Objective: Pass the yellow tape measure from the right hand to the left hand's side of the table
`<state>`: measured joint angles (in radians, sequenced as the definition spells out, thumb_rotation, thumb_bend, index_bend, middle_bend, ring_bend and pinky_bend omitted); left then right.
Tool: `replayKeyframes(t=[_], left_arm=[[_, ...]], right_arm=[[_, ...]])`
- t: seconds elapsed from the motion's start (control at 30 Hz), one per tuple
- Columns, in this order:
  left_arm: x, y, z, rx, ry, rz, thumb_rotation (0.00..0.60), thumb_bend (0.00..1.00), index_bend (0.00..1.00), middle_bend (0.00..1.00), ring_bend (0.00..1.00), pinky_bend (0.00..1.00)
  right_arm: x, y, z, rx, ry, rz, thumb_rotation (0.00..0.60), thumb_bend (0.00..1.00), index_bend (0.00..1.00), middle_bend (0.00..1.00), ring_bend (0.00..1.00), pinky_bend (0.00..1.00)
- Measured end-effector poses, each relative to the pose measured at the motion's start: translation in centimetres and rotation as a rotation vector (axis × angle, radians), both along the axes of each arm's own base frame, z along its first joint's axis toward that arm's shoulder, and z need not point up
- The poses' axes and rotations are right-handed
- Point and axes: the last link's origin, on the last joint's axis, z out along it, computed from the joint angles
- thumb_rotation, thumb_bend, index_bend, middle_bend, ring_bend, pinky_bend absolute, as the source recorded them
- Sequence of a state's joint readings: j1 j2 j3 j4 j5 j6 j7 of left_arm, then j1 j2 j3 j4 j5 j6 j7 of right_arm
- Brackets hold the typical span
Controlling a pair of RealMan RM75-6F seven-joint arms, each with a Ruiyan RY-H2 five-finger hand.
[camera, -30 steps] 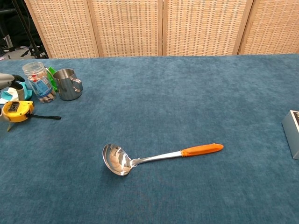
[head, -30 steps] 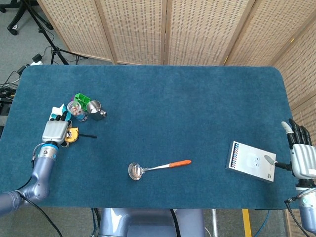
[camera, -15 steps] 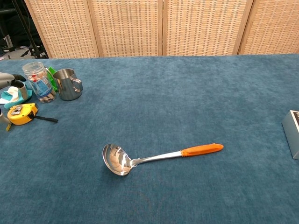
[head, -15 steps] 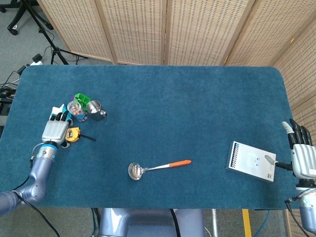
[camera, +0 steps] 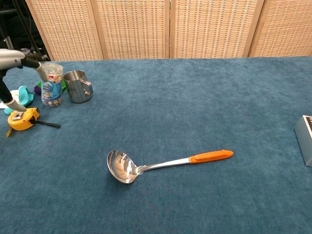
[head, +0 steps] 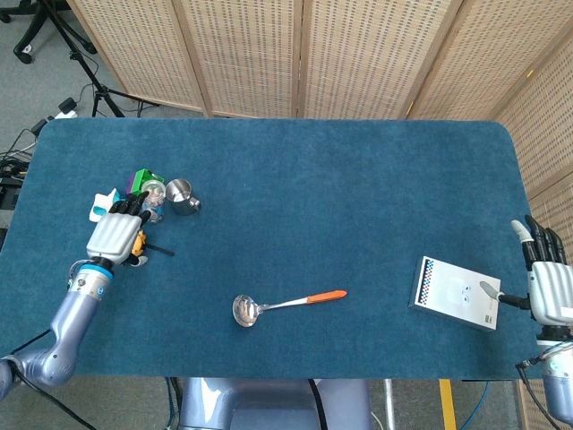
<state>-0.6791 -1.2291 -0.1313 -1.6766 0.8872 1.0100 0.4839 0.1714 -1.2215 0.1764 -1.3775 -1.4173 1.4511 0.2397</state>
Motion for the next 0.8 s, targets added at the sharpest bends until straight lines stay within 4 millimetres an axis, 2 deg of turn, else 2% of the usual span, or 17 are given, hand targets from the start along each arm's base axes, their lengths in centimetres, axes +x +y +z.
replayKeyframes(t=[0.13,0.43,0.67,0.8], left_arm=[[0.9,-1.6,1.6,0.008,-0.043,-0.036,0.600,0.11,0.30,0.00,0.00,0.13],[0.6,-3.7,4.5,0.057,-0.108,-0.039,0.600,0.11,0.30,0.00,0.00,0.13],[-0.2,-5.6,5.9,0.132,-0.151,-0.046,0.600,0.11,0.30,0.00,0.00,0.13],[-1.1,-7.6,6.2,0.213,-0.151,-0.080,0.600,0.11,0.28,0.00,0.00,0.10]], right_arm=[[0.0,0.0,0.0,-0.001,-0.002,-0.002,0.600,0.00,0.00,0.00,0.00,0.00],[0.1,0.0,-0.1,0.002,0.005,0.000,0.600,0.00,0.00,0.00,0.00,0.00],[0.2,0.1,-0.1,-0.002,0.007,0.006,0.600,0.00,0.00,0.00,0.00,0.00],[0.4,0.1,-0.1,0.000,0.017,0.014,0.600,0.00,0.00,0.00,0.00,0.00]])
